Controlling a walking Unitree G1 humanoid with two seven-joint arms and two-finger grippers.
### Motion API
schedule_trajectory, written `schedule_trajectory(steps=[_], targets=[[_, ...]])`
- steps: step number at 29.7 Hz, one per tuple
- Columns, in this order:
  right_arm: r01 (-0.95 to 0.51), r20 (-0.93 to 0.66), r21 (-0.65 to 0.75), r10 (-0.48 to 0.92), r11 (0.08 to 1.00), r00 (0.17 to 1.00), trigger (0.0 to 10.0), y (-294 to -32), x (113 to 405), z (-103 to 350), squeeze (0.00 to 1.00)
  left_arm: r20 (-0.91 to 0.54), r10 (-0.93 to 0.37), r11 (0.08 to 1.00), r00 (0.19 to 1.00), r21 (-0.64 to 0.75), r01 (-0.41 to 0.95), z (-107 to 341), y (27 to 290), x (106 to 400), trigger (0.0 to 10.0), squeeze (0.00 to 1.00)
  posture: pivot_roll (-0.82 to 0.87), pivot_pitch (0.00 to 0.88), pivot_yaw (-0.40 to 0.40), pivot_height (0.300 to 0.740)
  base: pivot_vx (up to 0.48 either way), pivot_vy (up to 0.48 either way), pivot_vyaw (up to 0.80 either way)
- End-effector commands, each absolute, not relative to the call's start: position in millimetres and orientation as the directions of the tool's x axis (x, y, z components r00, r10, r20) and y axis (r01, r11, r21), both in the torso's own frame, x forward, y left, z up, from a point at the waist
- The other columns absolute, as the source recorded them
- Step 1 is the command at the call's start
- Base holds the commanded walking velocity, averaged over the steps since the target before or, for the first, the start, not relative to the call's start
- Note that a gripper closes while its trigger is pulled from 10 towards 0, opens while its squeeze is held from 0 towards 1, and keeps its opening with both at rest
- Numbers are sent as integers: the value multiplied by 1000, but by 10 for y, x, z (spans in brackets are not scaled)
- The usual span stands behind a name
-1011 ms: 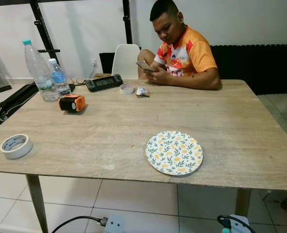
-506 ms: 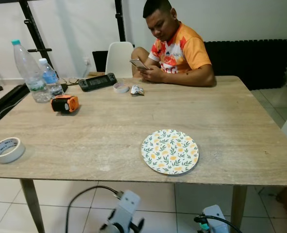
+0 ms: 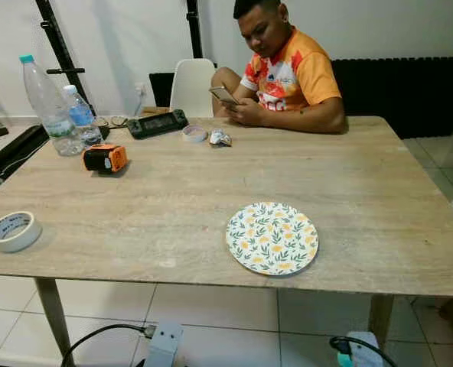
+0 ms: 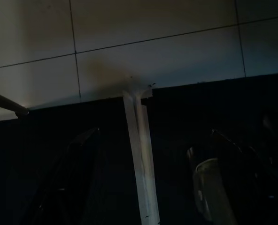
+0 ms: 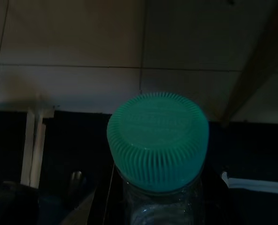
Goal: Restocking fridge
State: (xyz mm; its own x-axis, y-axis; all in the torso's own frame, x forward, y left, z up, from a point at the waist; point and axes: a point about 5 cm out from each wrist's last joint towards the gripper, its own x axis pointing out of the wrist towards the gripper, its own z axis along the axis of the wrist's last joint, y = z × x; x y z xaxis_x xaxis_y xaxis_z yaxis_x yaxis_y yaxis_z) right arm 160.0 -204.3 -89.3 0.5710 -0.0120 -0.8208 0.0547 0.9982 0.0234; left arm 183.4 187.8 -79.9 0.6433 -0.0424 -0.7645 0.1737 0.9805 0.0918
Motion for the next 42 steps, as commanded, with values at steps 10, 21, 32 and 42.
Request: schedule_trajectory(steps=[10, 21, 32, 42], targets=[[112, -820, 36, -35, 993, 572, 10000, -2057, 1566, -906, 0, -783, -42, 983, 621, 78, 164, -834, 1926, 1753, 10000, 0, -38, 47, 5, 734, 0, 0, 0], [80, -820, 32, -20, 996, 572, 10000, -1989, 1588, -908, 0, -784, -74, 976, 617, 70, 207, -826, 1832, 1803, 10000, 0, -50, 60, 25, 734, 0, 0, 0], [84, -815, 27, -27, 996, 578, 10000, -2013, 1589, -902, 0, -786, -80, 976, 613, 64, 209, -825, 1762, 1831, 10000, 0, -25, 62, -6, 734, 0, 0, 0], [73, -810, 28, -20, 997, 586, 10000, -1945, 1676, -880, 0, -795, -44, 984, 605, 70, 163, -842, 1859, 1778, 10000, 0, -34, 72, 13, 734, 0, 0, 0]])
